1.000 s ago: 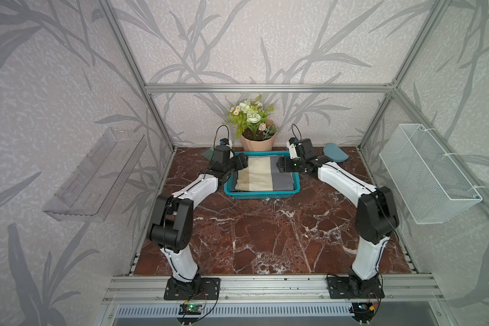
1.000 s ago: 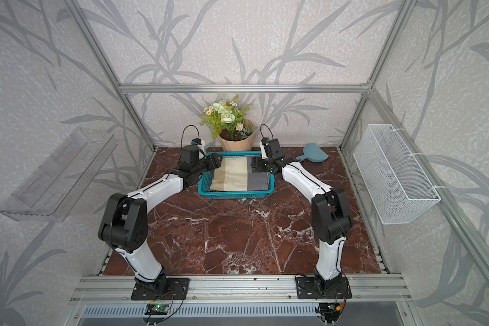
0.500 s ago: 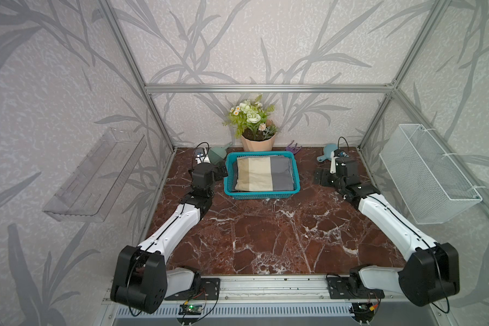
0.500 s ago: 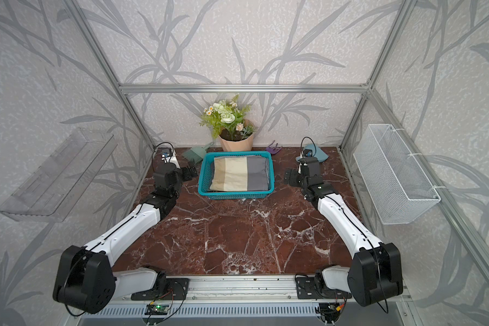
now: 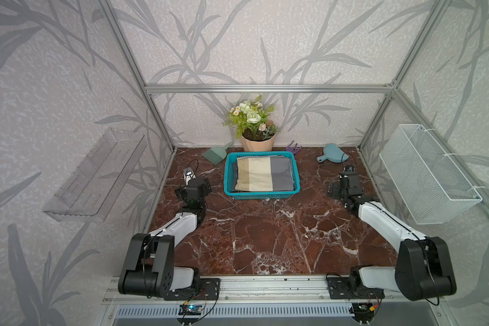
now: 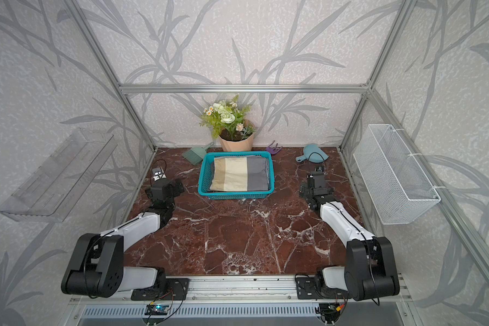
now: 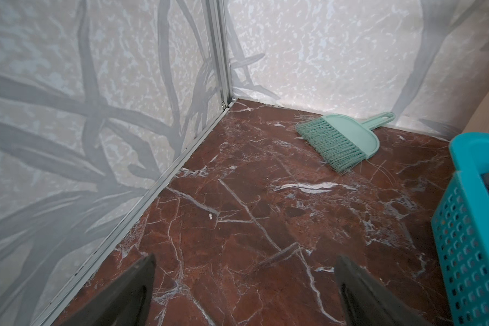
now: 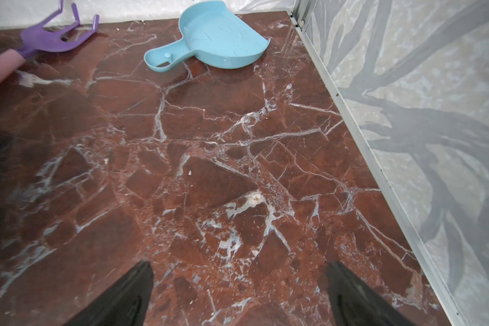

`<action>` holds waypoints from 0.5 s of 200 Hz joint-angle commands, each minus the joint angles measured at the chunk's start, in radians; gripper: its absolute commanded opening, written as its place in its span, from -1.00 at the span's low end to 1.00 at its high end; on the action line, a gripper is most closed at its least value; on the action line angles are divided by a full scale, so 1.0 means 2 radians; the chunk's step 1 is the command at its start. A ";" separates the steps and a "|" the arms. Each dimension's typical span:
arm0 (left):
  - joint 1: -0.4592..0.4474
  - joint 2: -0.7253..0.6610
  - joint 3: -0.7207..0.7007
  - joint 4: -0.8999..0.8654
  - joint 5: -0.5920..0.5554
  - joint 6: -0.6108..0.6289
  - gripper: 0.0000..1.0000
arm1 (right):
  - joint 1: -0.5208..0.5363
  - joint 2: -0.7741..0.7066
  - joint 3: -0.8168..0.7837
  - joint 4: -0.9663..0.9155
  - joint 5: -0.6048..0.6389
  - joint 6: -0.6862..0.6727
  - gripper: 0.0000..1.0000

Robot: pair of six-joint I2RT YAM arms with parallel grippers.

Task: Put the folded pillowcase in the basket
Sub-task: Reset both arms

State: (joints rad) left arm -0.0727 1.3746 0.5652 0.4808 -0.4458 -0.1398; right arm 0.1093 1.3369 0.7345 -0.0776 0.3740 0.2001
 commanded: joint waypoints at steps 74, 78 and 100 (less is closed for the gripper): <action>0.002 0.056 -0.097 0.244 0.027 0.044 1.00 | -0.007 0.021 -0.133 0.346 0.003 -0.082 0.98; 0.002 0.059 -0.102 0.257 0.030 0.044 1.00 | -0.007 0.028 -0.139 0.366 0.002 -0.085 0.98; 0.001 0.057 -0.124 0.294 0.035 0.047 1.00 | -0.011 0.066 -0.165 0.457 -0.019 -0.085 0.98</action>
State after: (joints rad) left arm -0.0727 1.4899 0.3565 0.9031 -0.4026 -0.0704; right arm 0.0959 1.3972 0.4603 0.5766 0.3763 0.0578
